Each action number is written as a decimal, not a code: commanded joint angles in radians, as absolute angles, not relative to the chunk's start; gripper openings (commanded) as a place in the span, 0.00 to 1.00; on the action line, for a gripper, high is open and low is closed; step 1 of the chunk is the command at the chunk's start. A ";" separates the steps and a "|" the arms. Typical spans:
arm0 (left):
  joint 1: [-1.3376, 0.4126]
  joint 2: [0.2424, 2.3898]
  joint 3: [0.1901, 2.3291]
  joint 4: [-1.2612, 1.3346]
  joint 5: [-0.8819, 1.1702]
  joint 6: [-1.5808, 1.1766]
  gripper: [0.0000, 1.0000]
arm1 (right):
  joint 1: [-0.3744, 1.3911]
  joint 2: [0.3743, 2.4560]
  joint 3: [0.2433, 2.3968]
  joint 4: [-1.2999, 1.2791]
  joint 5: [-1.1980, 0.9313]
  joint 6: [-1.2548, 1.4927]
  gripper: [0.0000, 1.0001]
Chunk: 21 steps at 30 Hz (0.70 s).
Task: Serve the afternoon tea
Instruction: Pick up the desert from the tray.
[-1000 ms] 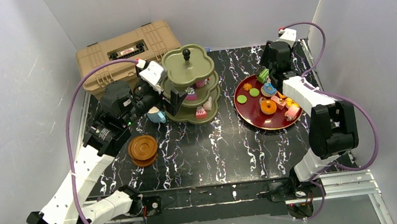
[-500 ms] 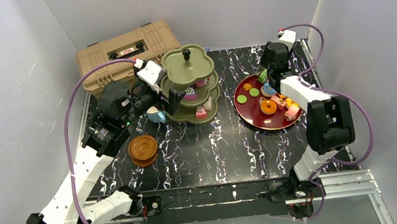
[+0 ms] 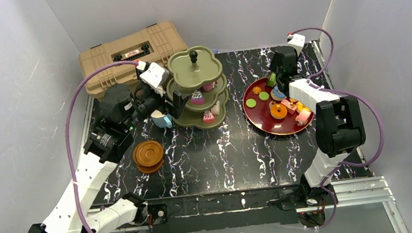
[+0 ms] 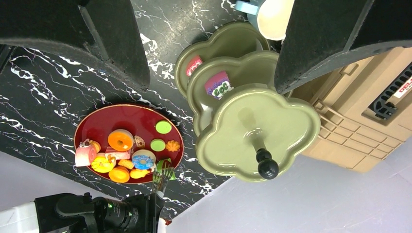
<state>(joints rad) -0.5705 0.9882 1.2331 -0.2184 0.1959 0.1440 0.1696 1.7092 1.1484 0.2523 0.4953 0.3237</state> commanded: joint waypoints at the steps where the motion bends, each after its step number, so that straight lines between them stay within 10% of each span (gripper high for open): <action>1: -0.561 0.960 1.225 -0.218 0.213 0.131 0.98 | 0.164 1.691 1.176 0.347 0.489 0.324 0.29; 8: -0.560 0.959 1.225 -0.219 0.215 0.131 0.98 | 0.164 1.623 1.148 0.378 0.438 0.290 0.02; 21: -0.557 0.957 1.229 -0.218 0.195 0.122 0.98 | 0.195 1.289 1.128 0.250 0.239 0.235 0.01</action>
<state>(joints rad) -0.5644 0.9840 1.2308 -0.2180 0.1993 0.1333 0.1776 1.4055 1.1088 0.2443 0.3290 0.2623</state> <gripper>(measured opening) 0.981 0.497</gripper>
